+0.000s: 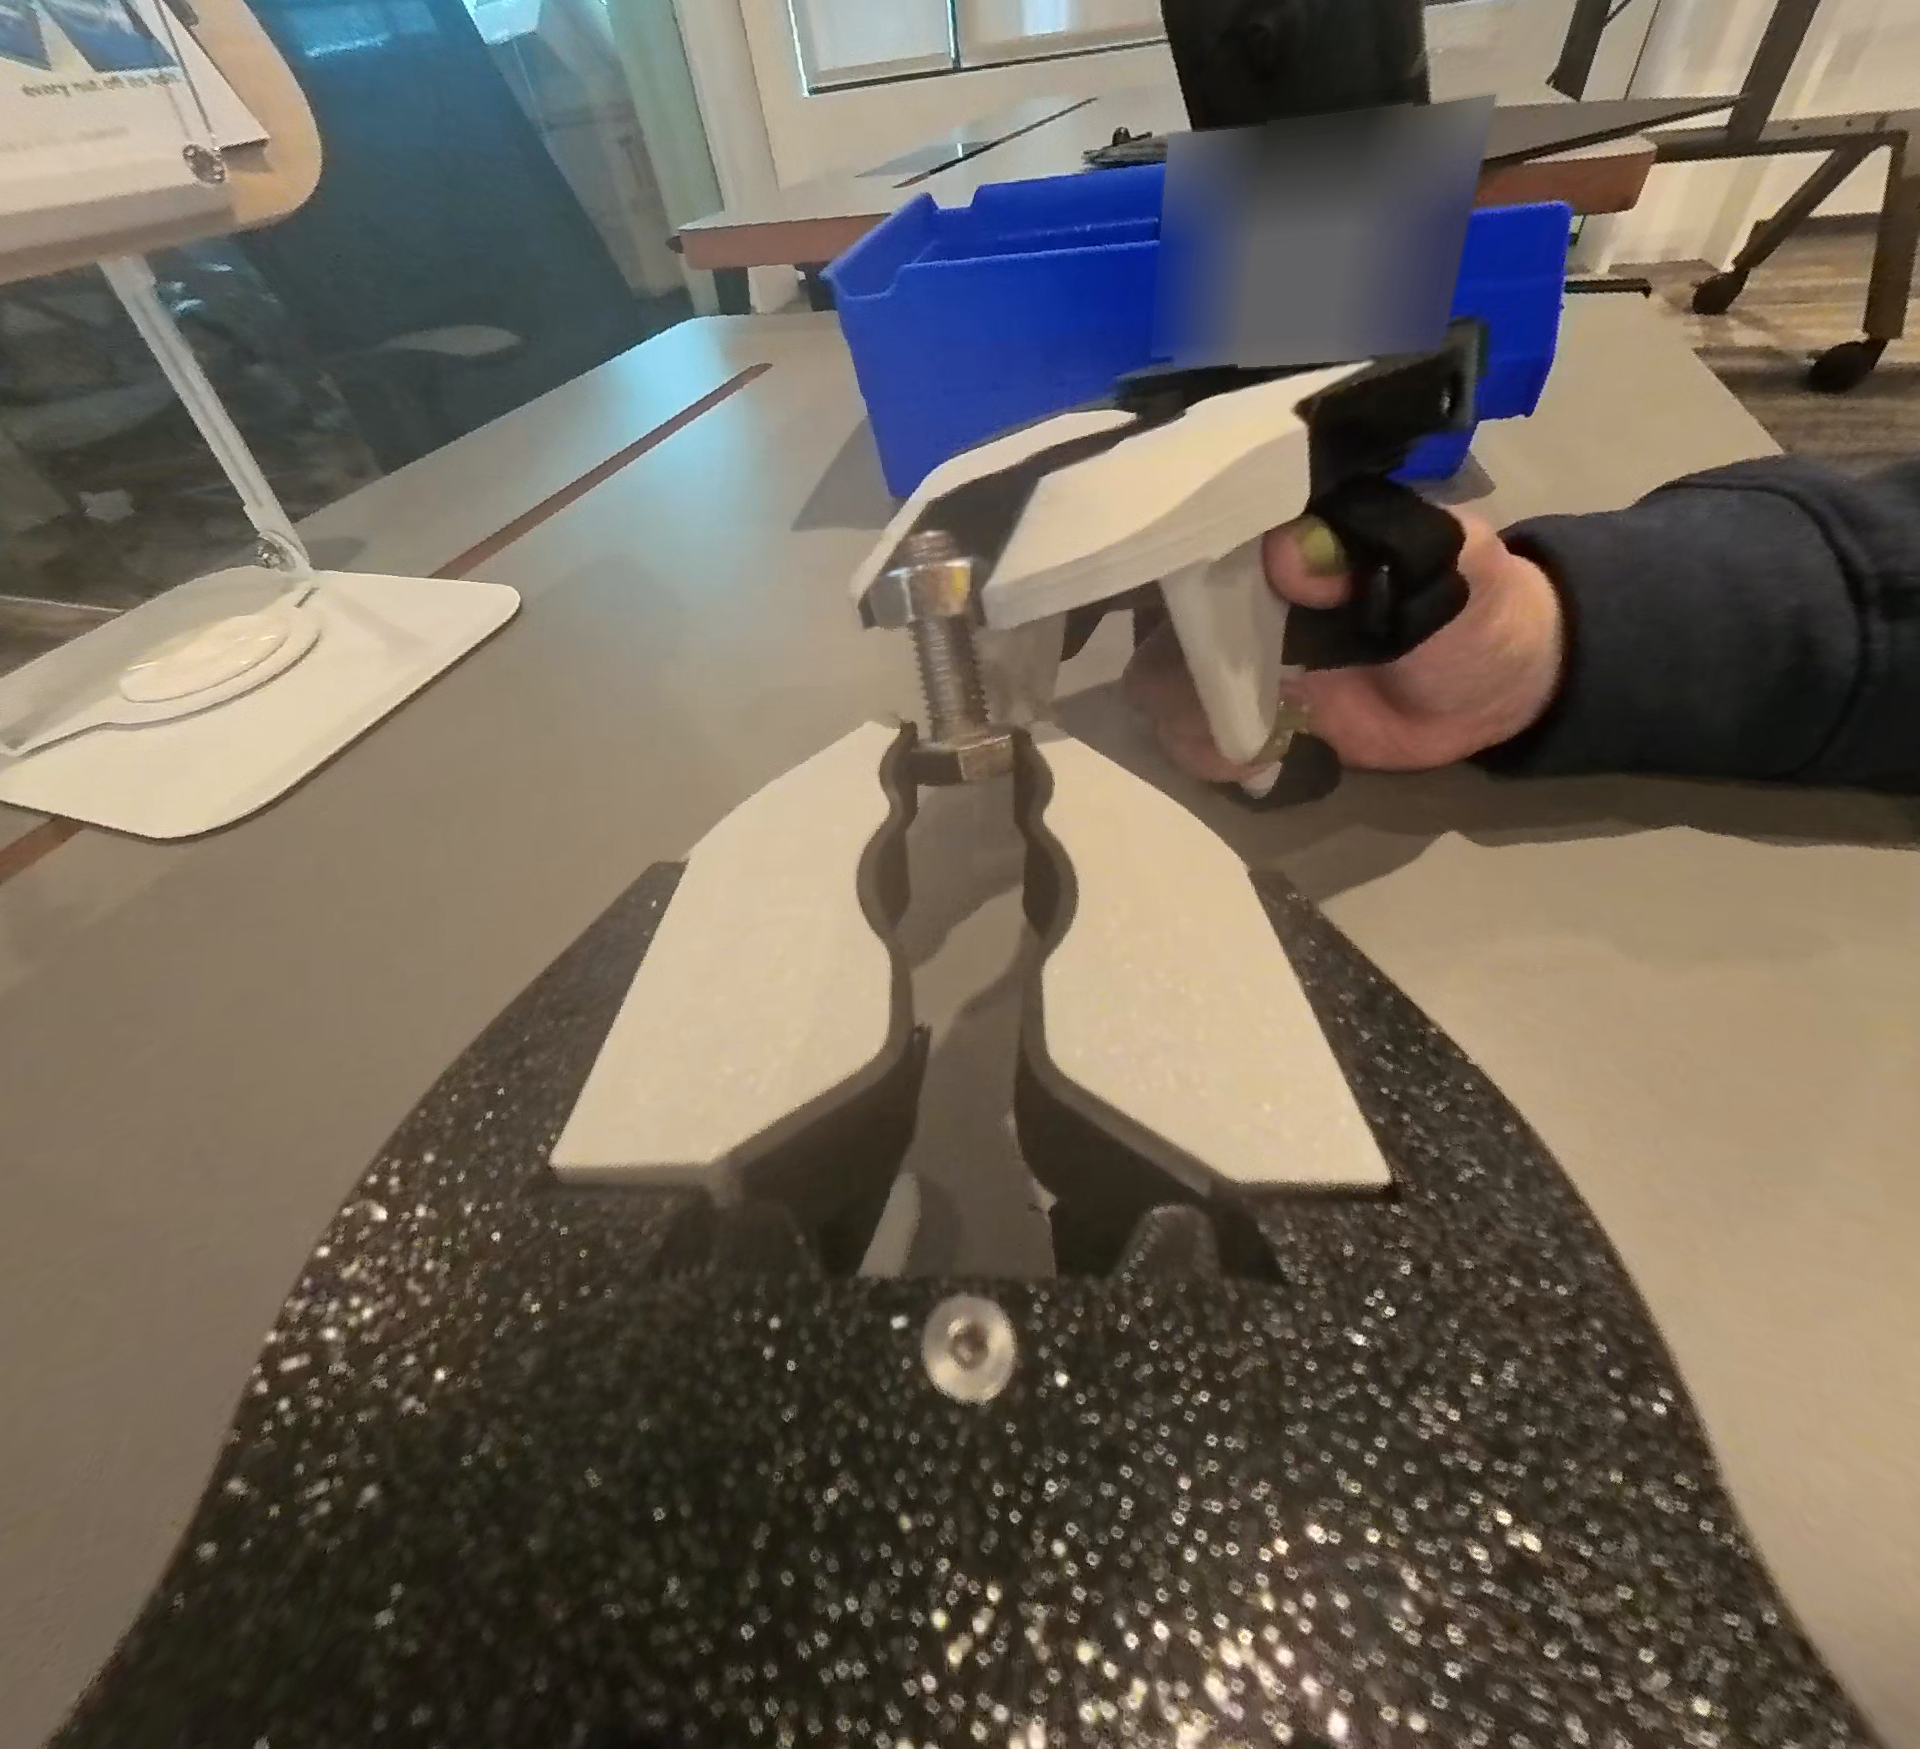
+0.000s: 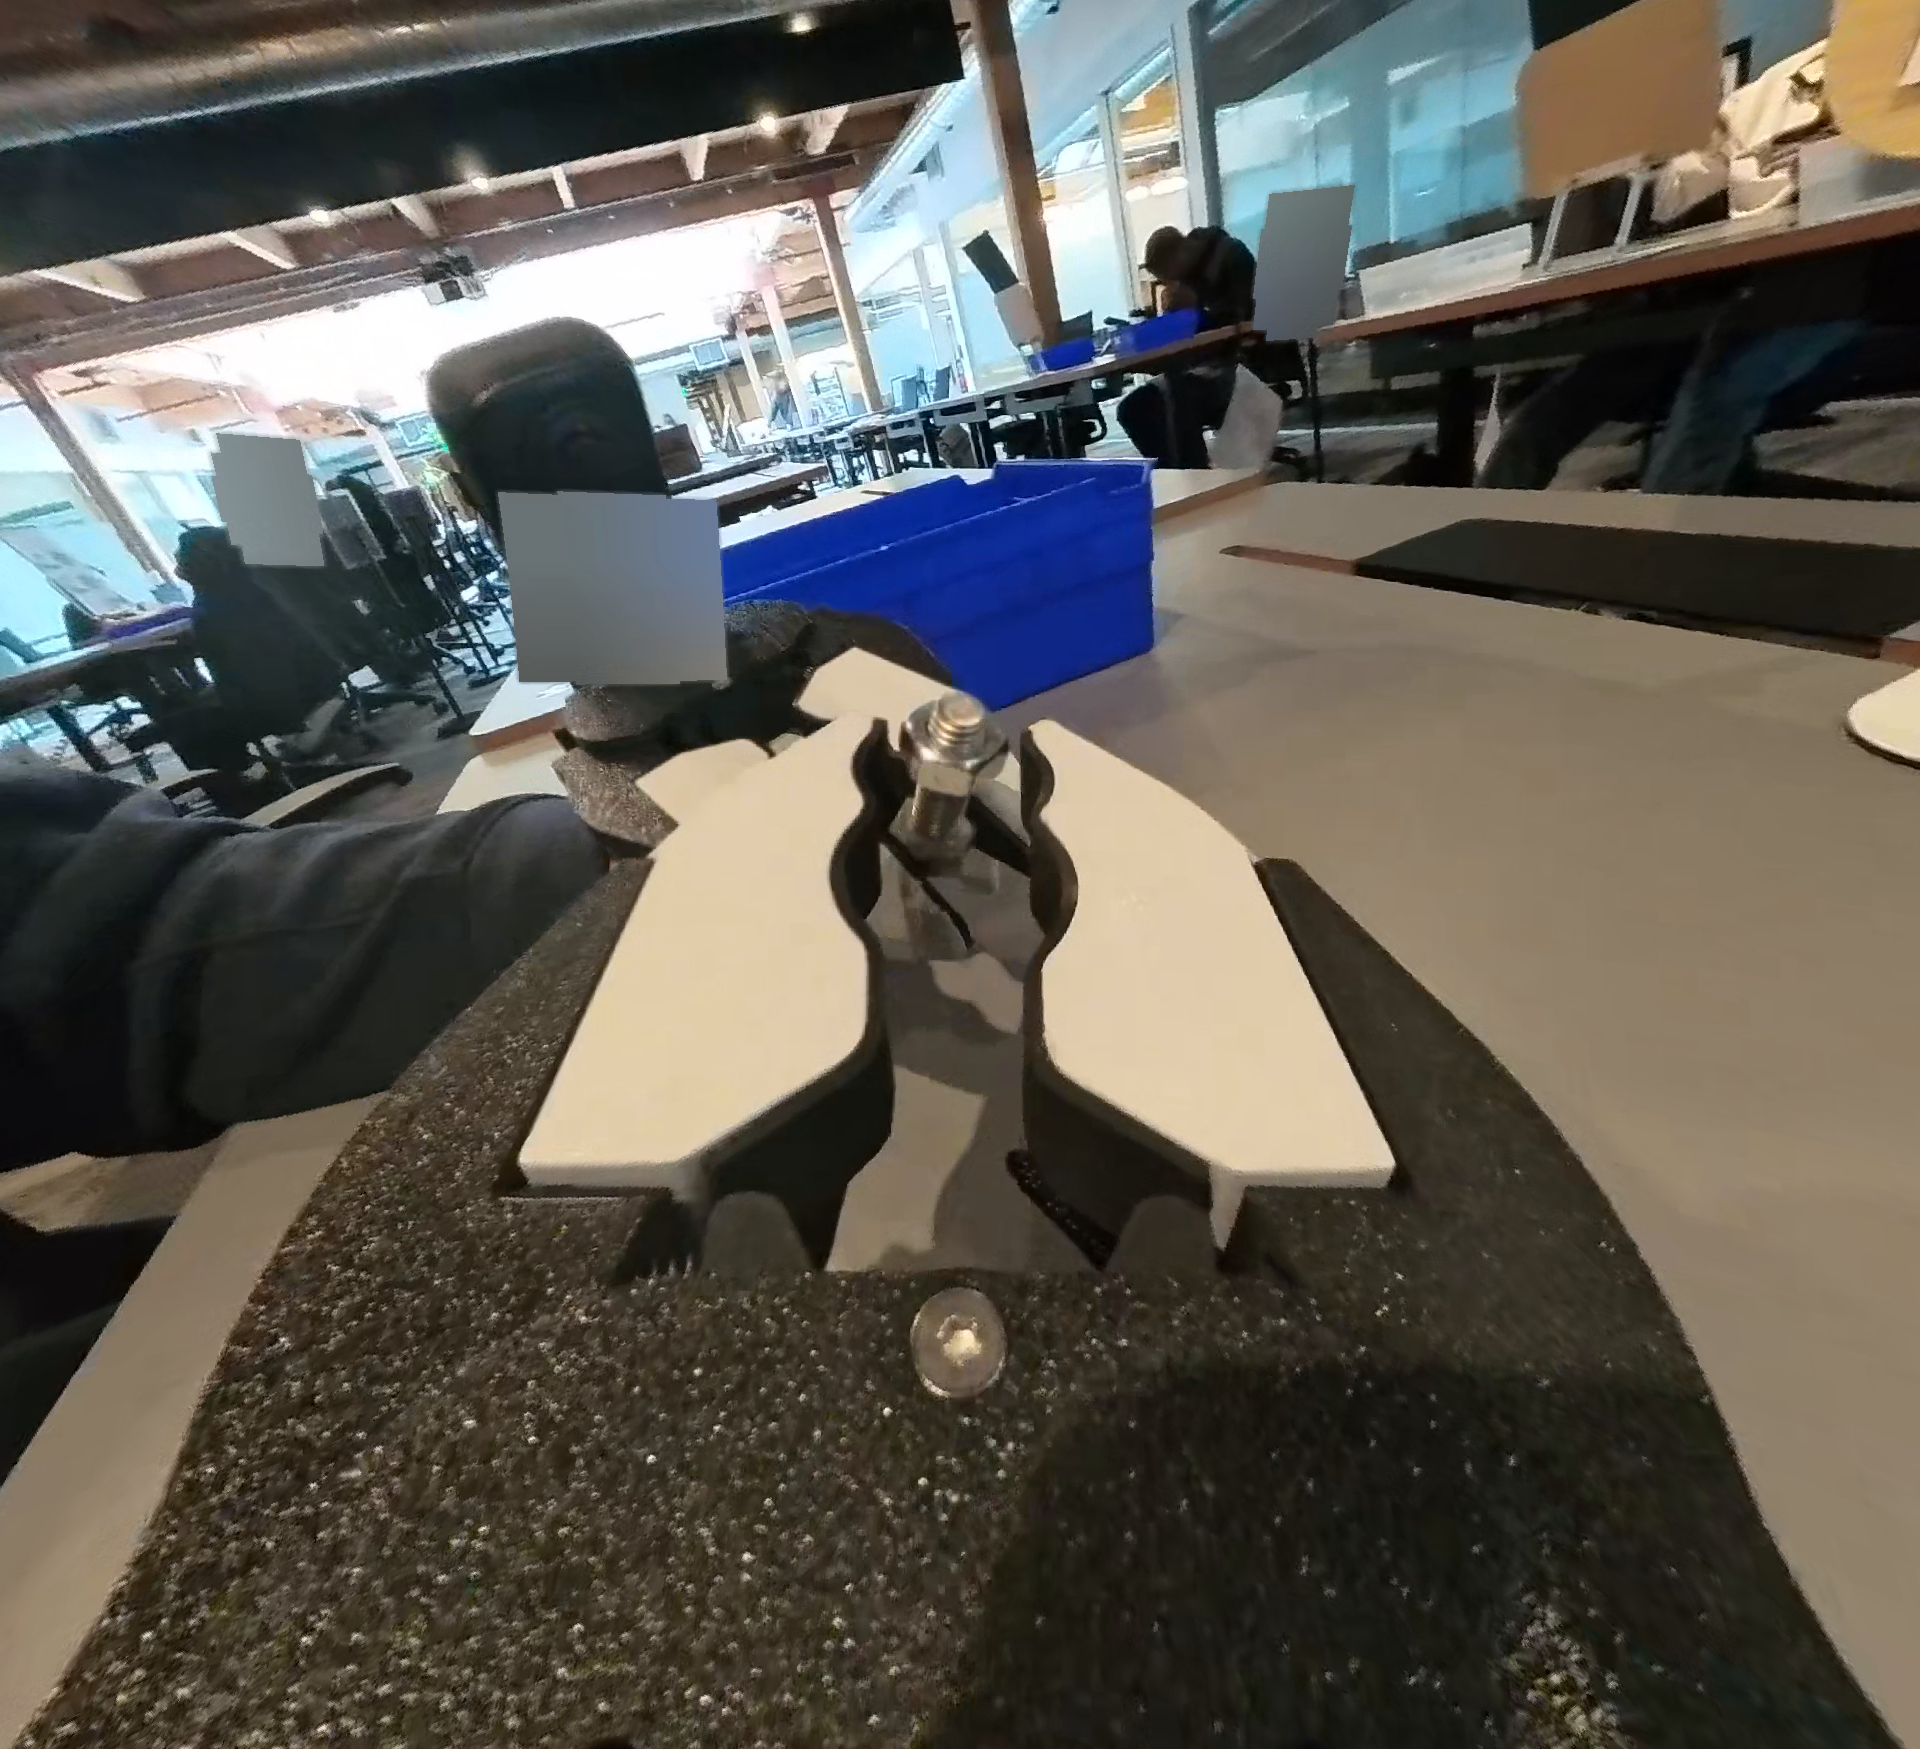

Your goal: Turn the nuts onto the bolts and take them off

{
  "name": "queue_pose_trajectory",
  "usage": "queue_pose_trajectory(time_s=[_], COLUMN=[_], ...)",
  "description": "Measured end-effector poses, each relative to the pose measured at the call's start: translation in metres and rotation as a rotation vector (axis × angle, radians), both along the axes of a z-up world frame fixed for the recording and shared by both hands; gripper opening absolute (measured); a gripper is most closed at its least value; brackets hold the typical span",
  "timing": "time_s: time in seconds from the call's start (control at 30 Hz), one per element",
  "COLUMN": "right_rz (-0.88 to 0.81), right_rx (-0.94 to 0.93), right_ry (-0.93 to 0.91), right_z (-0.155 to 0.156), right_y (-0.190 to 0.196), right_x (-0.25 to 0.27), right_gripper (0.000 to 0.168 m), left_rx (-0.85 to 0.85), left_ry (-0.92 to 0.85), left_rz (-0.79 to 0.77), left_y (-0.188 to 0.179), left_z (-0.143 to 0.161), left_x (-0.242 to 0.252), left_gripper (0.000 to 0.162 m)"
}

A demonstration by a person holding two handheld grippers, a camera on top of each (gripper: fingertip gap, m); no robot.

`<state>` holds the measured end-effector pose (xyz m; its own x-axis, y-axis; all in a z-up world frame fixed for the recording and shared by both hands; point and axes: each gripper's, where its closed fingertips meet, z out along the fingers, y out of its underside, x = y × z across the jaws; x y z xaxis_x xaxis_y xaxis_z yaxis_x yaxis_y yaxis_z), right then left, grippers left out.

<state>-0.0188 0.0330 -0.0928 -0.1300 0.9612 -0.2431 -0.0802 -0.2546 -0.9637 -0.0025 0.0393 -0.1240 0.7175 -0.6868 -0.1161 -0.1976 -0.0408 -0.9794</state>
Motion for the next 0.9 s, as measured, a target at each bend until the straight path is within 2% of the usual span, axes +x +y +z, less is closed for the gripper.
queue_pose_trajectory(time_s=[0.23,0.37,0.43,0.67,0.87,0.9], right_rz=[-0.005,0.005,-0.001,-0.017,-0.031,-0.034], right_rx=[0.031,0.101,0.157,0.261,0.24,0.222], right_ry=[-0.016,-0.038,-0.05,-0.063,-0.05,-0.036], right_z=[-0.001,-0.004,-0.004,-0.004,-0.004,-0.002], right_y=[-0.001,-0.007,-0.009,-0.014,-0.012,-0.011], right_x=[-0.001,-0.003,-0.003,-0.004,-0.004,-0.003], right_gripper=[0.019,0.019,0.019,0.019,0.02,0.028], left_rx=[0.028,0.019,0.006,-0.036,-0.066,-0.063], left_ry=[0.065,0.074,0.061,0.054,0.036,0.031], left_rz=[0.026,0.05,0.039,-0.059,-0.046,-0.037], left_y=[0.001,0.003,0.003,-0.005,-0.003,-0.002], left_z=[-0.004,-0.006,-0.006,-0.009,-0.01,-0.009], left_x=[0.003,0.001,0.001,0.009,0.007,0.006], left_gripper=[0.018,0.036,0.04,0.019,0.017,0.017])
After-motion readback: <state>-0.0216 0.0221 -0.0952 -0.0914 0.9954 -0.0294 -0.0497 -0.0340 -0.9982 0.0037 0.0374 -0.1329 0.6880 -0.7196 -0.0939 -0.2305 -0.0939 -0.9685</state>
